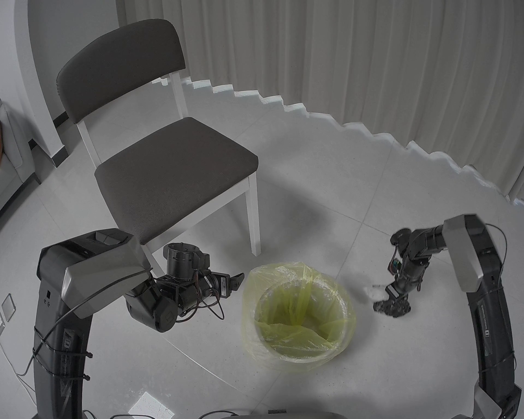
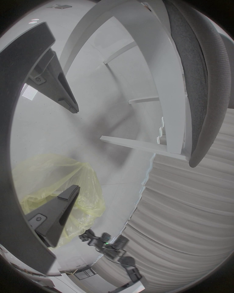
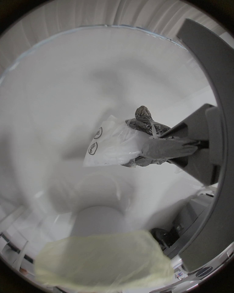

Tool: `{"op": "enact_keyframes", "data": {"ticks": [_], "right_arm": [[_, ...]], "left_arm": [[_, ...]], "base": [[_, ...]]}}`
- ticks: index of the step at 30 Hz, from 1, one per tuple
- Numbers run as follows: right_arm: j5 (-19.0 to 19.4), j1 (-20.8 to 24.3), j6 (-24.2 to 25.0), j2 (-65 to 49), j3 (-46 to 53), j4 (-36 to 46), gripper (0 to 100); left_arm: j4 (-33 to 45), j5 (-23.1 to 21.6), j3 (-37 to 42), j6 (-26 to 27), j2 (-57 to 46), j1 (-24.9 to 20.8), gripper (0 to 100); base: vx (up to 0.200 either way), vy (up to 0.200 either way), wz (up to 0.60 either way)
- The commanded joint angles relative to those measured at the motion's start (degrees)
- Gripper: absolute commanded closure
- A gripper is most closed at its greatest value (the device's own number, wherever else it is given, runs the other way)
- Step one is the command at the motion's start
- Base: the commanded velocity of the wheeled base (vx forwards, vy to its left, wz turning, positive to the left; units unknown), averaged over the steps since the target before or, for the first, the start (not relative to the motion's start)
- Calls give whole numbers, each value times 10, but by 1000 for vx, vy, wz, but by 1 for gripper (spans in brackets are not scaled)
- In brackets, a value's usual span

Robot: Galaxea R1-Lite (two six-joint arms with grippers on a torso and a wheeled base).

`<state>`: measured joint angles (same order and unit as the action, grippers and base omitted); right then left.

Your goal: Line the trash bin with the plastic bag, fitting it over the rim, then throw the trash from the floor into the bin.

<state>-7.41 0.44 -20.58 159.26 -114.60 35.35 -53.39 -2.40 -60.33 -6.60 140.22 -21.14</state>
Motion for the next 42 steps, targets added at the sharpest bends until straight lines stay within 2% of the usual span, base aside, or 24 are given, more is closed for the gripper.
{"op": "enact_keyframes", "data": {"ticks": [1,5,9,13,15,20,22,29,35,42], "right_arm": [[8,35,0,-265,68,-35,100],[12,71,-2,-374,167,-115,100],[11,149,0,-466,267,-198,100],[8,230,8,-483,322,-232,100],[7,250,17,-478,330,-243,100],[11,307,59,-446,334,-254,100],[11,316,62,-431,334,-254,100],[11,327,63,-385,340,-254,100],[12,332,61,-375,375,-259,100],[12,342,60,-352,385,-269,100]], "left_arm": [[-24,0,31,-18,-21,2,0],[-50,6,50,-18,-27,-1,0],[-80,32,57,-18,-33,-2,0],[-106,40,75,-23,-28,-14,0],[-115,40,67,-23,-15,-17,0],[-93,42,-18,-18,40,-16,0],[-65,42,-51,-16,56,-14,0],[123,35,-224,-14,113,-11,0],[168,-3,-256,17,140,-14,0],[256,-14,-309,46,150,-20,0]], "base": [[0,0,0],[0,0,0],[0,0,0],[0,0,0],[0,0,0],[0,0,0],[0,0,0],[0,0,0],[0,0,0],[0,0,0]]}}
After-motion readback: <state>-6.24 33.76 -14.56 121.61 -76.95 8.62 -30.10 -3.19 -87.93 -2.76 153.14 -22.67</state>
